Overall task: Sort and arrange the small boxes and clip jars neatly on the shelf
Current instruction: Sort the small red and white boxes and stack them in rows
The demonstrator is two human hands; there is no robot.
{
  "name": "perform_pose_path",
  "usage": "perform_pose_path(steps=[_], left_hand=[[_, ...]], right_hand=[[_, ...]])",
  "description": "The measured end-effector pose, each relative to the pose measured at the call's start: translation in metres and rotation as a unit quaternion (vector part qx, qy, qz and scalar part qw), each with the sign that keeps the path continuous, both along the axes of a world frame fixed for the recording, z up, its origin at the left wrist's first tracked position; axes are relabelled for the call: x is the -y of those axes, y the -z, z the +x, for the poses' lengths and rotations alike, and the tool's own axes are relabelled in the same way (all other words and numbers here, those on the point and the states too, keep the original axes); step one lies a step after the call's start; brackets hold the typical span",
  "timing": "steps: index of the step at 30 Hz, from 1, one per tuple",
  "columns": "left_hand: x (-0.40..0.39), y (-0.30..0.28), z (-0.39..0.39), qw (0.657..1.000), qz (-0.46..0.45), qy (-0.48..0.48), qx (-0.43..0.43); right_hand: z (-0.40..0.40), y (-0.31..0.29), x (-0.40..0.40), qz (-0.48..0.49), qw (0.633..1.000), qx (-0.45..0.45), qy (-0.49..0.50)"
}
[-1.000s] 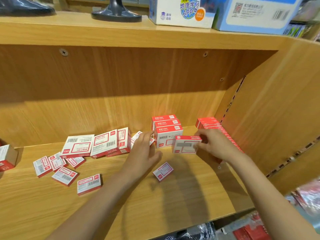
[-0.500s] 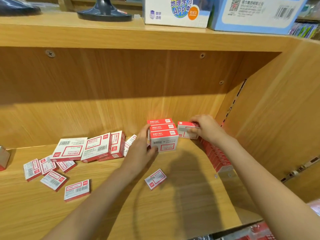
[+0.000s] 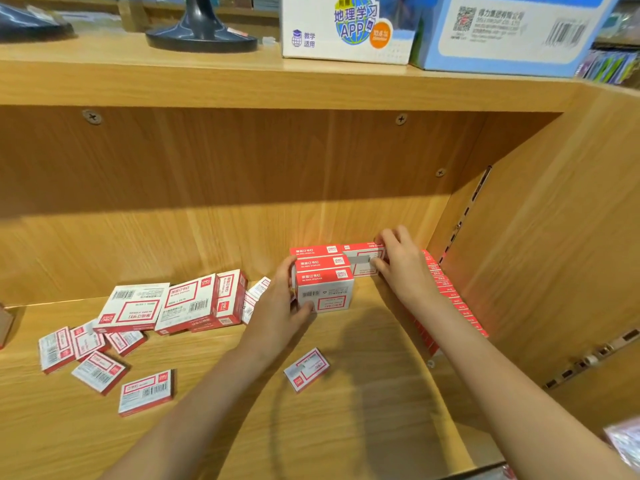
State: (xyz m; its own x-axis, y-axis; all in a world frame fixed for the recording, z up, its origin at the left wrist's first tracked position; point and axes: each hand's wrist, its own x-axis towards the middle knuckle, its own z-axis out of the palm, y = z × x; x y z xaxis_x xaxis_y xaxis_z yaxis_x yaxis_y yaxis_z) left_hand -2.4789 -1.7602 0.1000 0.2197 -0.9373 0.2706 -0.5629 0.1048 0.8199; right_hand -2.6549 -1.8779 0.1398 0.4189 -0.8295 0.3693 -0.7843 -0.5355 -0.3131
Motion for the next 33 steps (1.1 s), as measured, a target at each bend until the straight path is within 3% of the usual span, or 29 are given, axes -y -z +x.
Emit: perform_pose_path(steps=[6, 13, 20, 23, 26, 29, 33], left_hand=[[-0.003, -0.004, 0.003, 1.000, 0.003, 0.010, 0.003], [-0.026, -0.016, 0.011, 0.996, -0.047, -0.017, 0.076], [-0.067, -0.021, 0.058, 0.977, -0.096, -0.087, 0.168], [-0.084, -0.014, 0.084, 0.969, -0.053, -0.128, 0.203], [-0.097, 0.000, 0.104, 0.953, 0.045, -0.159, 0.253], [-0.107, 0.012, 0.115, 0.937, 0.108, -0.126, 0.308], [-0.112, 0.012, 0.122, 0.938, 0.116, -0.107, 0.308]], right_hand=[[-0.002, -0.003, -0.004, 0.012, 1.000, 0.000, 0.008], [-0.012, -0.021, -0.024, -0.025, 0.998, 0.047, -0.023], [0.046, -0.023, -0.081, -0.001, 0.979, 0.118, -0.163], [0.083, -0.006, -0.106, 0.058, 0.968, 0.089, -0.229], [0.116, 0.018, -0.117, 0.157, 0.965, 0.010, -0.209], [0.134, 0.042, -0.115, 0.133, 0.977, -0.099, -0.136], [0.122, 0.048, -0.116, 0.093, 0.980, -0.100, -0.146]])
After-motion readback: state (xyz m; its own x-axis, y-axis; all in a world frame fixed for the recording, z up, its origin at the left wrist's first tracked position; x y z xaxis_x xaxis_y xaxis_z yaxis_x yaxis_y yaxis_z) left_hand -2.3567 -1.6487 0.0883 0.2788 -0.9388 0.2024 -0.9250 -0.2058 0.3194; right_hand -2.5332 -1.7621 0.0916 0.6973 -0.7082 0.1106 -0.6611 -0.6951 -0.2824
